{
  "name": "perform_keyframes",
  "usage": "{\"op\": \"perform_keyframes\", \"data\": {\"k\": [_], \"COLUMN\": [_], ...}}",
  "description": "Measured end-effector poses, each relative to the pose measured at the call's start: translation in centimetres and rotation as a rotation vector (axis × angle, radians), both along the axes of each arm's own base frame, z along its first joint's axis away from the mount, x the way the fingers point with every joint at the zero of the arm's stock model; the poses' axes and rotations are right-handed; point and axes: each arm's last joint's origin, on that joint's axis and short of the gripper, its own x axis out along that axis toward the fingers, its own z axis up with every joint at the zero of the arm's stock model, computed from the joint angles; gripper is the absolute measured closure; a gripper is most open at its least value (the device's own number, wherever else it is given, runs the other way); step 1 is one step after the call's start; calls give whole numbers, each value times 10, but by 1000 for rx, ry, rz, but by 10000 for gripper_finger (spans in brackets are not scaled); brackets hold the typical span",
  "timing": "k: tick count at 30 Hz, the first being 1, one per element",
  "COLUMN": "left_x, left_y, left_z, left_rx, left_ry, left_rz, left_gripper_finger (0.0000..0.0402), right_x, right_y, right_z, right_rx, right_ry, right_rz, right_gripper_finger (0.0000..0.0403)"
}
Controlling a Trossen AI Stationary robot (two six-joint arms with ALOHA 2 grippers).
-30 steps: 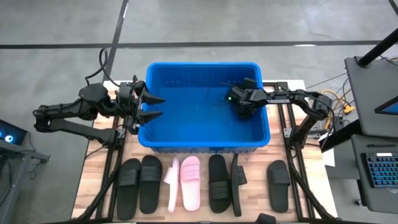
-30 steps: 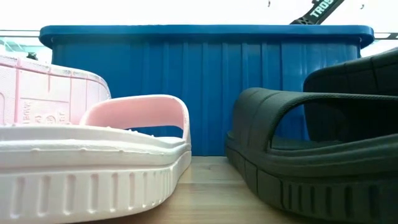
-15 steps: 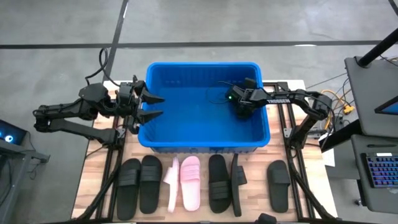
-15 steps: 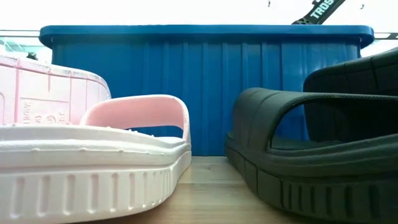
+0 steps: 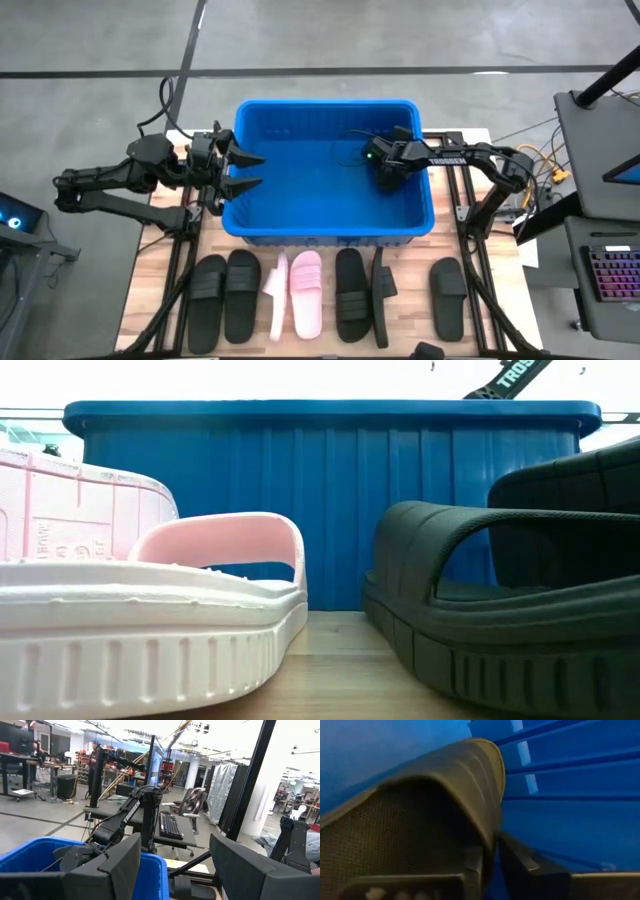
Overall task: Pick and place slides into bin
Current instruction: Put the black slide into the bin
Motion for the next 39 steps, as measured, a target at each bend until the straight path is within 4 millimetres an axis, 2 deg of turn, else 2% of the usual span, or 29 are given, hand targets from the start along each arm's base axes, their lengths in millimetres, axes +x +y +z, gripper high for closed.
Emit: {"op": "perform_keyframes", "data": {"k": [9,18,28,31,35,39], "left_x": [0,0,0,0,0,0], "left_y": [0,0,0,0,0,0], "left_z": [0,0,0,0,0,0], "left_rx": [0,0,0,1,1,0], "left_ry": [0,0,0,0,-1,-1], "left_rz": [0,-1,-3,-3,-2,1], "left_gripper_finger": [179,179,179,179,179,179], "right_x": [2,6,12,15,24,30], "right_y": [1,0,-1,2,11,29], "right_z": [4,35,61,74,99,136], "right_rx": [95,171,193,249,366,468], "right_ry": [-10,48,36,3,-178,-385], "right_rz": [38,35,43,44,49,146], "right_gripper_finger": [250,186,159,159,170,178]}}
